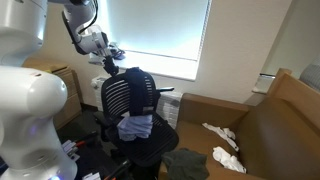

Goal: Move the chair towards the heater

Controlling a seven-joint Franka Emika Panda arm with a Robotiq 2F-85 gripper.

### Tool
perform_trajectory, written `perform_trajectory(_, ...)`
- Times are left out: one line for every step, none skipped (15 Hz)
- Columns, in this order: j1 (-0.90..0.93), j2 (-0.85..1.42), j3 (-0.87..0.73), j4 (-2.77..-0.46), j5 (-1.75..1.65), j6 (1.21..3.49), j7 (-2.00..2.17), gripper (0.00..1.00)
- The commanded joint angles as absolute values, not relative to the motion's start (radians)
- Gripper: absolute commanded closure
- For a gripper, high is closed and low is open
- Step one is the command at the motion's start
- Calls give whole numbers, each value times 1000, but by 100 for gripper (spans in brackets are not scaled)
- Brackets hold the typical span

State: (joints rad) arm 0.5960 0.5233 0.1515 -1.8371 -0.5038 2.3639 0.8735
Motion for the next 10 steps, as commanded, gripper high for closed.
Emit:
perform_trajectory(622, 534, 133, -1827, -488, 2373, 866, 42)
perform_trajectory(600, 523, 152, -1859, -446, 2382, 832, 33)
perform_trajectory(565, 508, 181, -1891, -372, 2389, 792, 26)
perform_trajectory(540, 492, 197, -1919, -301, 2395, 763, 18)
perform_trajectory(511, 481, 219, -1947, -225, 2407, 703, 12)
perform_trajectory(503, 470, 226, -1958, -161, 2375, 682, 4)
perform_trajectory(475, 461, 252, -1971, -88, 2362, 625, 1)
perform_trajectory(463, 448, 259, -1983, -40, 2339, 607, 0)
perform_trajectory(522, 510, 207, -1913, -108, 2362, 656, 9)
perform_trajectory(507, 499, 218, -1927, -72, 2353, 632, 1)
